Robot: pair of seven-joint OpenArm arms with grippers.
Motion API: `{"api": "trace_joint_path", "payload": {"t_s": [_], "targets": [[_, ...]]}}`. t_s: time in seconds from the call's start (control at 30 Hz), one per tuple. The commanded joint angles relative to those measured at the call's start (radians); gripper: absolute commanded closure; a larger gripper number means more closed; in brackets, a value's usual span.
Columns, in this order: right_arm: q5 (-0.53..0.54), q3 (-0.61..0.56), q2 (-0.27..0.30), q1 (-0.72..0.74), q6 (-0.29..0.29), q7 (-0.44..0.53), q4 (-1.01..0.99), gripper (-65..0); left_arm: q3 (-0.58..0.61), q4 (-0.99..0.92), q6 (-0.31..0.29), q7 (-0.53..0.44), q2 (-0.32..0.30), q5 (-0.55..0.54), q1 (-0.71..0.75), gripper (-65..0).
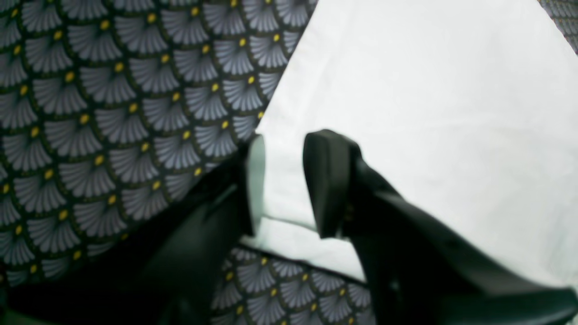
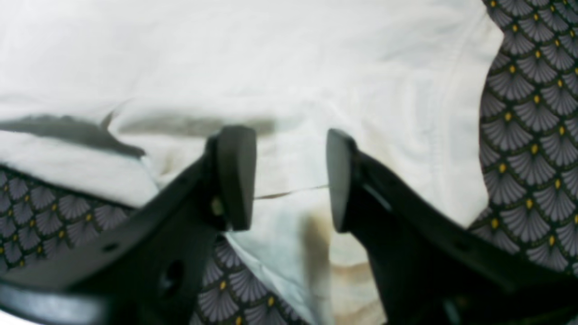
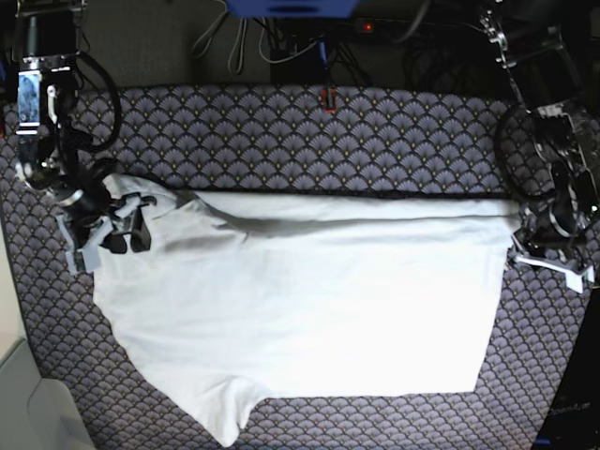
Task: Fold the T-shirt properly
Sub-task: 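Hold the folded edge with both grippers and adjust the grip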
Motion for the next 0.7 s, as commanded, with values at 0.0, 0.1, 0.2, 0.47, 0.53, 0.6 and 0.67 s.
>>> {"api": "trace_joint_path", "payload": {"t_s": [0.0, 0.1, 0.2, 0.47, 0.53, 0.6, 0.67], "targets": [[0.010, 0.025, 0.018, 0.005, -0.007, 0.022, 0.030, -29.3, -0.003, 0.030, -0.001, -0.007, -0.015, -0.009, 0.018, -19.1], [0.012, 0.075, 0.013, -0.040, -0.007, 0.024, 0.061, -30.2, -0.005, 0.070, -0.001, -0.011, -0.013, -0.009, 0.082, -19.1], [0.012, 0.089, 0.013, -0.075, -0.007, 0.030, 0.090, -30.3, -0.008, 0.116, -0.001, -0.019, -0.015, -0.009, 0.148, -19.1], [0.013, 0.089, 0.010, -0.130, -0.007, 0.031, 0.123, -30.3, -0.006, 0.165, -0.003, -0.117, -0.015, 0.001, 0.265, -19.1], [0.013, 0.089, -0.002, -0.130, -0.007, 0.030, 0.123, -30.3, -0.005, 0.136, -0.003, -0.131, -0.013, 0.001, 0.262, -19.1], [0.013, 0.089, -0.005, -0.130, -0.007, 0.024, 0.123, -30.3, -0.005, 0.108, -0.003, -0.132, -0.013, 0.001, 0.253, -19.1], [0.013, 0.089, -0.005, -0.132, -0.007, 0.024, 0.123, -30.3, -0.005, 0.097, -0.003, -0.132, -0.013, 0.001, 0.228, -19.1]]}}
